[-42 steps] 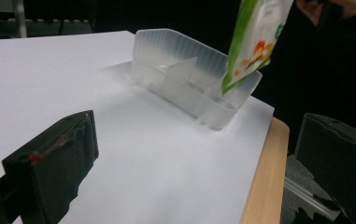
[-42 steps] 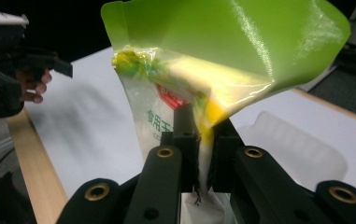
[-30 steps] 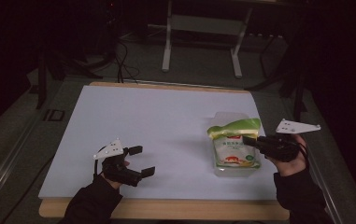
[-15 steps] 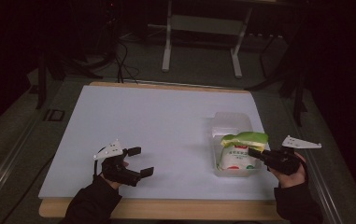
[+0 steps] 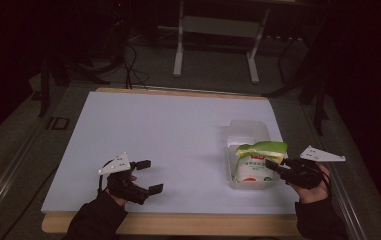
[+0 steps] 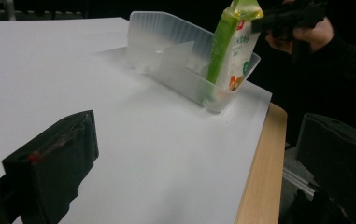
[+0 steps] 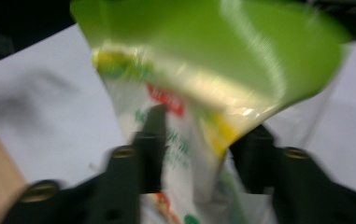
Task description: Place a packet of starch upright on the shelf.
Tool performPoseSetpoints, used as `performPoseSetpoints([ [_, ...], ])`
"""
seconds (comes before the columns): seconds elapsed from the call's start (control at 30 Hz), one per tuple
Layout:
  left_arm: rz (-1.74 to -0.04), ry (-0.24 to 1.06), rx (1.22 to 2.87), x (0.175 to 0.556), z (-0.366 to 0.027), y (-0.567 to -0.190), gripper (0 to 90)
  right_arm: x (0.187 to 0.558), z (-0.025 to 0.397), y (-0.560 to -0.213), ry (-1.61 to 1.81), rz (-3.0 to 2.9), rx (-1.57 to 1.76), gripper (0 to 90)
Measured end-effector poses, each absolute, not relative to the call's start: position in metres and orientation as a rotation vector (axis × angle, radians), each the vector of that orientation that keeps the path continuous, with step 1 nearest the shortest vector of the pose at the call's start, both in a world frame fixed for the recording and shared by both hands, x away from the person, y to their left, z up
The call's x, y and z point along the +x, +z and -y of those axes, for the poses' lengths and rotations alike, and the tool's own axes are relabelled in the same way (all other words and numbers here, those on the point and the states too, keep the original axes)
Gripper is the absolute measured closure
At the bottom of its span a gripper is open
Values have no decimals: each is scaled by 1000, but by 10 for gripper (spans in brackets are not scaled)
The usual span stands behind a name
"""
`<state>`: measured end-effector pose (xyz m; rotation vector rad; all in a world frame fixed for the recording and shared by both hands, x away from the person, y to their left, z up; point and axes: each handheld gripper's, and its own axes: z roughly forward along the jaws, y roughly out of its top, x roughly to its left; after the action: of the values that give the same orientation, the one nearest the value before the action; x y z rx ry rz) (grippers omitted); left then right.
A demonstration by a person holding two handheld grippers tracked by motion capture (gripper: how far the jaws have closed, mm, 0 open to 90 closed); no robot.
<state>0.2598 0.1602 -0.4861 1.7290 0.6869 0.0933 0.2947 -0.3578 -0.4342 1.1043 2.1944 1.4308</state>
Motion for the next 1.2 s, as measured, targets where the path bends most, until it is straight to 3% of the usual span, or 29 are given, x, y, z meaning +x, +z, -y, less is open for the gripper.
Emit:
performPoseSetpoints([
  [0.13, -709, 90, 1729, 257, -166, -490, 0, 288, 360, -421, 1327, -2087, 1046, 358],
  [0.17, -709, 90, 1729, 257, -166, -490, 1, 288, 360, -421, 1327, -2087, 1046, 358],
  [0.2, -717, 84, 1723, 255, -168, -492, 0, 285, 361, -414, 1357, -2049, 1054, 293],
  [0.23, -717, 84, 1723, 255, -168, -492, 0, 285, 361, -414, 1357, -2049, 1054, 293],
  [0.37, -708, 88, 1732, 249, -168, -495, 0, 276, 357, -393, 1425, -1960, 1008, 135],
  [0.73, -654, 133, 1757, 245, -164, -493, 0, 252, 315, -358, 1583, -1997, 833, 102],
  [1.2, -583, 197, 1735, 239, -165, -491, 0, 244, 255, -390, 1627, -2177, 707, 128],
])
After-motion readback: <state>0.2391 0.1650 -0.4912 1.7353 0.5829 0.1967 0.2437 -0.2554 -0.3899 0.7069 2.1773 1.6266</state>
